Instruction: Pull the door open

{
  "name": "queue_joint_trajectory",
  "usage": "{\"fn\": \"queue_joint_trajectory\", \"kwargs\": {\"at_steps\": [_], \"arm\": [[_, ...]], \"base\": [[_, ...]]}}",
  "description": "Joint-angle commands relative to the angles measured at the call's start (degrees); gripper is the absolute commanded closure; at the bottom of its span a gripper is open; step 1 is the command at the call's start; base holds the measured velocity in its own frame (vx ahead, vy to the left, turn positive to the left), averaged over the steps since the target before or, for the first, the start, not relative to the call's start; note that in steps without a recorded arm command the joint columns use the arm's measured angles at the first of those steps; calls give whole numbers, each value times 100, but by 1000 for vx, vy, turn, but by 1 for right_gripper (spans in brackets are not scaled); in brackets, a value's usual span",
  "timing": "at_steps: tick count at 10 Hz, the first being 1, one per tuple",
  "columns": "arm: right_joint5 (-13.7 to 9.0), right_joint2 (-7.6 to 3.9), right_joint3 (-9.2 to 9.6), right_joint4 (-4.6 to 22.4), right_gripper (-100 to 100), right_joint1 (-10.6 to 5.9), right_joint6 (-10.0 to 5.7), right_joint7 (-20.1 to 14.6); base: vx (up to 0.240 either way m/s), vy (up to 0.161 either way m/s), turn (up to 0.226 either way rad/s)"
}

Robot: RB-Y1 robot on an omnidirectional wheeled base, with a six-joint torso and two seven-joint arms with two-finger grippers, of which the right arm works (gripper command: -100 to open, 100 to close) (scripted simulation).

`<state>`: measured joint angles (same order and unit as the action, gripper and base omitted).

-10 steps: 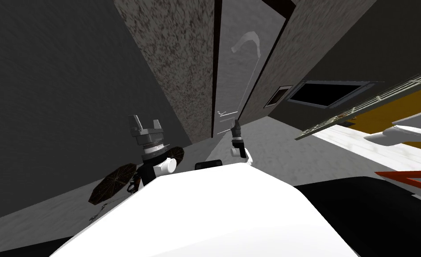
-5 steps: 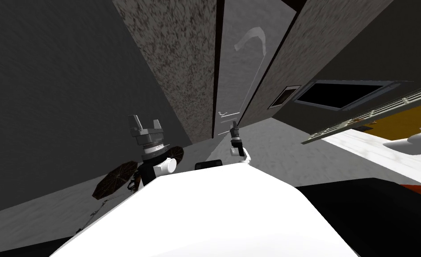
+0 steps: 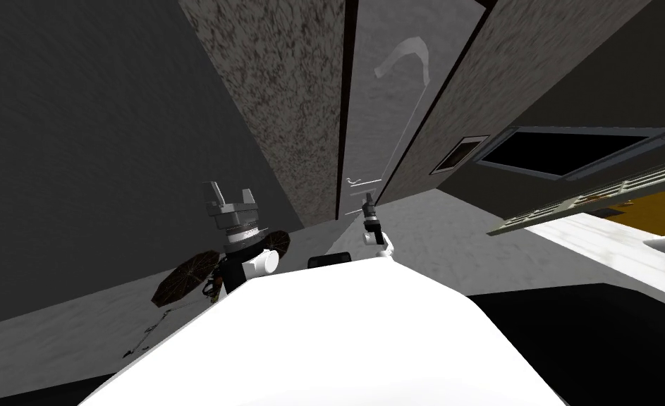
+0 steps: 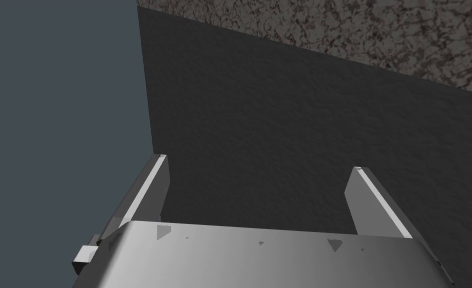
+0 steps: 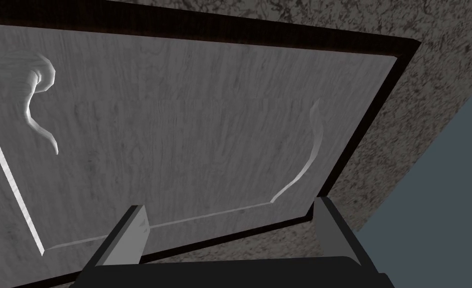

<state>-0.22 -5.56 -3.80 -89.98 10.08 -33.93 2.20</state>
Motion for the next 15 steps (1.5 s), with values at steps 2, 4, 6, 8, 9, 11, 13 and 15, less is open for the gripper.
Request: {"fn": "queue_joint_trajectory", "kwargs": {"at_steps": [2, 4, 6, 8, 9, 11, 13, 15], "arm": [[-20, -45, -32, 402, -100, -174, -49, -18], [-51, -115, -80, 796, -100, -406, -99, -50], [-67, -148, -104, 1112, -100, -522, -123, -66], [-82, -181, -128, 1402, -100, -638, -148, -82], [-97, -214, -152, 1606, -100, -754, -173, -98], [-113, -246, -175, 1862, -100, -869, -197, -114], [-128, -277, -199, 2142, -100, -982, -221, -129], [-158, -338, -245, 2514, -100, -1207, -270, -161]], "base": [[42, -84, 127], [58, -90, 133], [40, -70, 71], [47, -81, 117], [29, -65, 89], [27, -64, 83], [45, -86, 106], [35, -85, 123]]}}
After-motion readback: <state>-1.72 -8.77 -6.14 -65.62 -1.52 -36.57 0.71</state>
